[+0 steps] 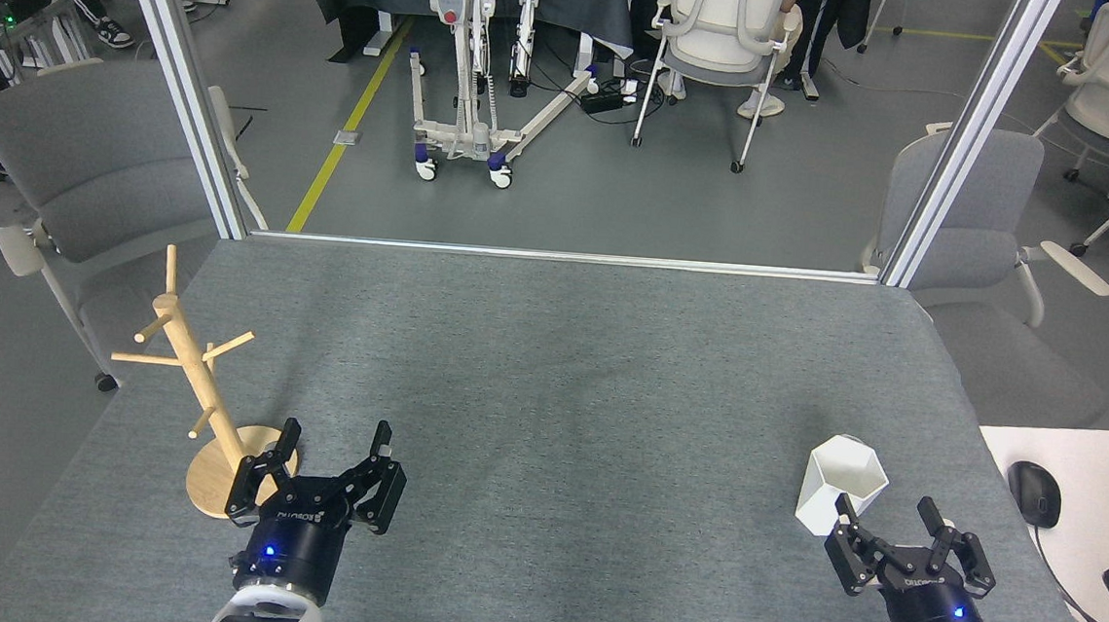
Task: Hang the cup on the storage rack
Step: 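Lower the right gripper over the white hexagonal cup and close on it, then hold the white cup in the right gripper and lift it slightly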
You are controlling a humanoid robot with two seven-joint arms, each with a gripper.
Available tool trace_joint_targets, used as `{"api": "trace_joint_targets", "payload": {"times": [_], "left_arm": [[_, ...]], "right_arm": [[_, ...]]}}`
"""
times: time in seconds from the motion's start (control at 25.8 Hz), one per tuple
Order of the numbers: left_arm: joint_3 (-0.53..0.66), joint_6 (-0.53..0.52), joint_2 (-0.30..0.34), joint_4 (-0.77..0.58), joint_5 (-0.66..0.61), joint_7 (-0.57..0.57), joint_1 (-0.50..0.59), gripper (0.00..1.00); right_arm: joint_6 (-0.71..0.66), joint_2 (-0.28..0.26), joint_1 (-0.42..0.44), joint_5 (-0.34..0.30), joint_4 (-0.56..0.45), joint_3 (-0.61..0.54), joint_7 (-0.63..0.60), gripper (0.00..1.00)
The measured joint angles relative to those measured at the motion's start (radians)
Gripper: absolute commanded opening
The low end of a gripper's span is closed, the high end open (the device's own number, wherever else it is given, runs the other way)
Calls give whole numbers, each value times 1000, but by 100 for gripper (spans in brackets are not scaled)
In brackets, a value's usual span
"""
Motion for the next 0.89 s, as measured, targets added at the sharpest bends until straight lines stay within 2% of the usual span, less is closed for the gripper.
{"api": "trace_joint_targets", "payload": {"times": [0.43,0.89], "left_arm": [[0,-2,0,20,-1,1,-4,100],[0,1,0,44,-5,1,-9,100]], "right_arm": [[2,23,-18,25,58,4,8,100],[2,30,-81,58,124,26,9,100]]}}
